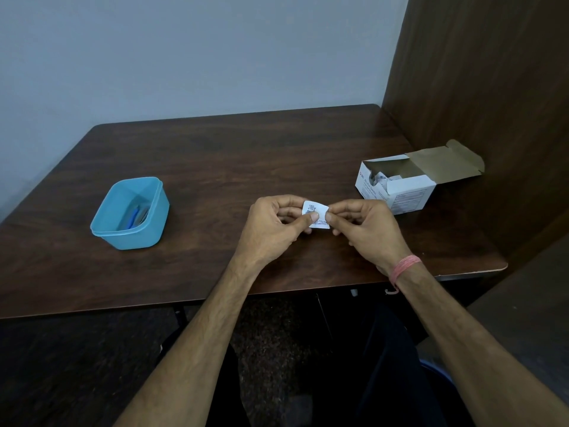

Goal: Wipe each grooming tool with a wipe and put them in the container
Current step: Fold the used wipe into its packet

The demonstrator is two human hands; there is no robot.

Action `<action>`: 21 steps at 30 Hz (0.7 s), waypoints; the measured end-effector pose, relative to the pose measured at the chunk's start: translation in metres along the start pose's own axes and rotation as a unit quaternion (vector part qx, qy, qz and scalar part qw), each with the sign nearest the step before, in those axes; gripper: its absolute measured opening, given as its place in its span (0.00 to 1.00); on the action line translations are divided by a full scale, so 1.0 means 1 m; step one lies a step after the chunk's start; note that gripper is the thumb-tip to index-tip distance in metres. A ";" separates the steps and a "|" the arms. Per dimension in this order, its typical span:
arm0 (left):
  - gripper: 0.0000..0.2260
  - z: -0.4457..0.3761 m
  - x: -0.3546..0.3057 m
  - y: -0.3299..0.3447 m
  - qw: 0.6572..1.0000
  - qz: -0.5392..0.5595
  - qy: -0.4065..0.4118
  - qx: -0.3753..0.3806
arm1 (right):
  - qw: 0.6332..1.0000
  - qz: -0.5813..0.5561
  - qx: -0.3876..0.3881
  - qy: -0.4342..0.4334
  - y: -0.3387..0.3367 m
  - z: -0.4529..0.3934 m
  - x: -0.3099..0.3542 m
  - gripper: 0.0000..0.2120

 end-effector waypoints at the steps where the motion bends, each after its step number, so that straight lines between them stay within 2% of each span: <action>1: 0.07 0.000 -0.001 0.000 1.000 0.000 0.001 0.002 | 1.000 -0.002 -0.006 0.003 0.001 0.000 0.000 0.04; 5: 0.07 0.000 -0.002 0.000 1.000 -0.003 0.003 0.000 | 1.000 0.000 -0.021 0.004 0.002 0.000 0.001 0.04; 11: 0.05 -0.001 -0.002 -0.001 1.000 -0.019 0.009 -0.021 | 0.999 -0.024 0.023 -0.003 0.003 0.002 0.004 0.05; 21: 0.04 0.000 -0.005 0.000 0.999 -0.041 0.030 -0.001 | 1.000 0.004 0.018 -0.024 0.004 -0.001 -0.001 0.05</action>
Point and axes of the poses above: each hand's wrist, its own z-axis away from the middle knuckle, its own y-axis out of the palm, x = y × z, the point moved 6 cm from there along -z, towards the middle knuckle, and after that the axes turned 13 degrees about -z, right-handed, at the moved point
